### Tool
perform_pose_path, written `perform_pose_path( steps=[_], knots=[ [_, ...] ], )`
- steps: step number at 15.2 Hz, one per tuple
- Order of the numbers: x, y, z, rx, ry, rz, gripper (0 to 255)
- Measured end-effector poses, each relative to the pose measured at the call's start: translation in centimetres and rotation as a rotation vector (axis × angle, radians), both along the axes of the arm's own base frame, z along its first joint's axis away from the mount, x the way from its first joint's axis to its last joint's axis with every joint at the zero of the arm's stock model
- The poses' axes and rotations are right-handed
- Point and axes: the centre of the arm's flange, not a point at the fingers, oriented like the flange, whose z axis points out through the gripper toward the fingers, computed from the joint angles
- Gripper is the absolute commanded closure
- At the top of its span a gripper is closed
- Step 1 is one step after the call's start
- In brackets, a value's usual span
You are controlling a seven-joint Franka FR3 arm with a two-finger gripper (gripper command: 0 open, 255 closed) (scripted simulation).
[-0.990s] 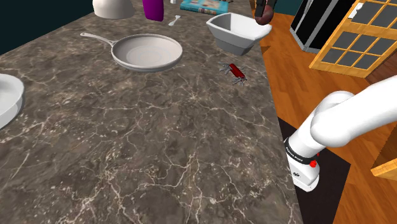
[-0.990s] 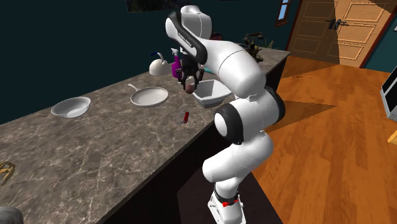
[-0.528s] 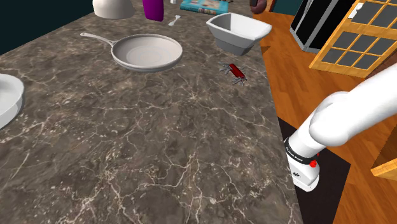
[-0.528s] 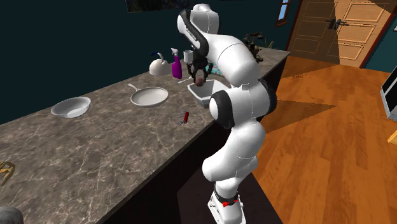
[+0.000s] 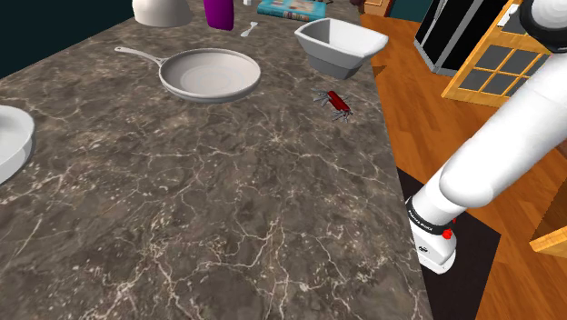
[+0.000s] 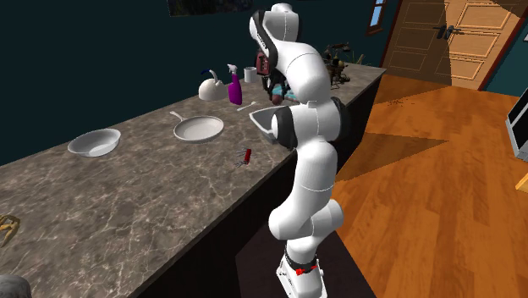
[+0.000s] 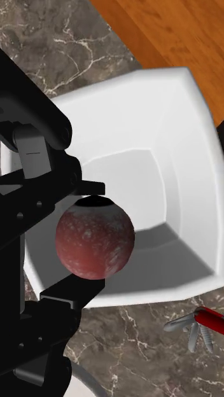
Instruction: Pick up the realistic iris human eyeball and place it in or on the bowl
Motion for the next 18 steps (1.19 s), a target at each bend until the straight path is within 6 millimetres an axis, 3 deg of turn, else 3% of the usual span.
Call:
perform_pose_path(
  steps=[3, 16, 18],
  knots=[
    [1.0, -1.4, -0.7, -0.001, 0.001, 0.0, 255],
    [1.2, -1.6, -7.4, -0.001, 0.001, 0.001, 255],
    [1.2, -1.5, -7.7, -0.001, 0.0, 0.001, 255]
  ],
)
